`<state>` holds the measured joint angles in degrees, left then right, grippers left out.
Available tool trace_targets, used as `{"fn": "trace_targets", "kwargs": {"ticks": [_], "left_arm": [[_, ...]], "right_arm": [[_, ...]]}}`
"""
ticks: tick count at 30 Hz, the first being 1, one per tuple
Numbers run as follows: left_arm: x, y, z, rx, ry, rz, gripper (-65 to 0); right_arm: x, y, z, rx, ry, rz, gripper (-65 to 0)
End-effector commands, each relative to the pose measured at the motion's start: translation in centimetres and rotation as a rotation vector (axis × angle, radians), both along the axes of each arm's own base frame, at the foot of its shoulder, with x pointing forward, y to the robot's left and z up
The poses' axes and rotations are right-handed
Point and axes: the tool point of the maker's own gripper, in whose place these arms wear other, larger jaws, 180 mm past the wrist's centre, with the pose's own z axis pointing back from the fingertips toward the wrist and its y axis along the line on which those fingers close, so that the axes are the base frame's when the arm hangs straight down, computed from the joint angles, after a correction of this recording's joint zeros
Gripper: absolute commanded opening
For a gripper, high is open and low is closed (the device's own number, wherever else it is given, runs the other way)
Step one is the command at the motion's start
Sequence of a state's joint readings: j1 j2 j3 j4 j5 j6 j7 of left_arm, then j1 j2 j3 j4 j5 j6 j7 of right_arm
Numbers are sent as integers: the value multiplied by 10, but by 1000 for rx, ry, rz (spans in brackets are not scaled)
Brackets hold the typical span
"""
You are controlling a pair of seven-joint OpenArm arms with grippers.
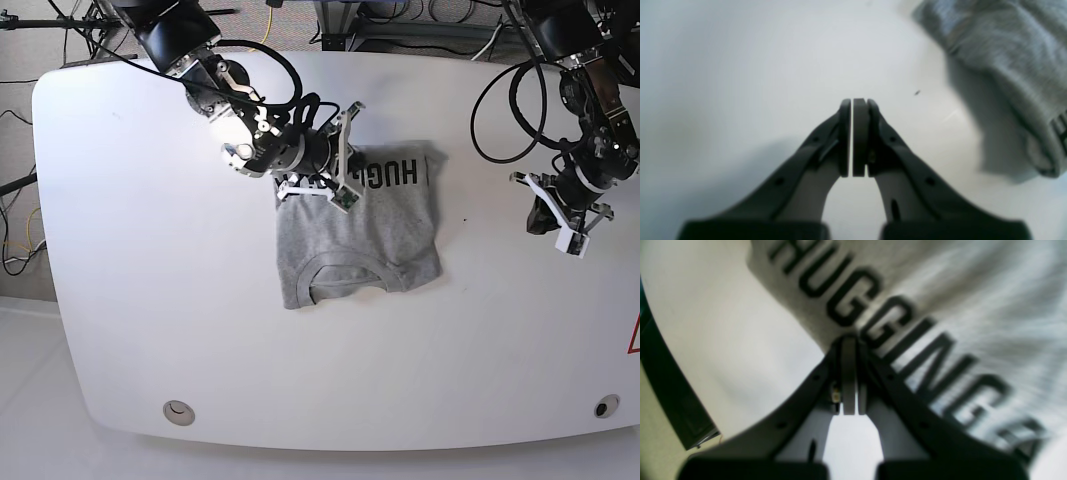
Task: Fold the T-shirt properly
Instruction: 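Release the left gripper and press the lettered edge flat with the right gripper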
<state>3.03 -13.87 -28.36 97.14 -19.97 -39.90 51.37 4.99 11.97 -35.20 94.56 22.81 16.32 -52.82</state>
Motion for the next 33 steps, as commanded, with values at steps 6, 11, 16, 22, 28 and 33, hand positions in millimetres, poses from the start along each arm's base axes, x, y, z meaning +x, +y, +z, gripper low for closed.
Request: {"fn": "trace_targets", "kwargs": {"ticks": [6, 11, 16, 22, 28, 33], "left_arm": [[-15, 26, 27, 98, -4, 51, -650], [-22, 38, 26, 108, 15, 88, -650], [-31, 41, 19, 110, 40, 97, -650], [-32, 41, 18, 108, 43, 97, -650], [-32, 40, 17, 106, 45, 96, -650], [-32, 41, 18, 108, 45, 97, -650]], "right_arm": [[27, 8, -10, -11, -51, -8, -650], [48, 13, -9, -38, -103, -15, -650], [68, 17, -6, -64, -131, -18, -650], [97, 22, 6, -75, -169, -25, -650], [115, 24, 21, -66, -199, -29, -650], [117, 17, 36, -51, -238, -25, -650]]}}
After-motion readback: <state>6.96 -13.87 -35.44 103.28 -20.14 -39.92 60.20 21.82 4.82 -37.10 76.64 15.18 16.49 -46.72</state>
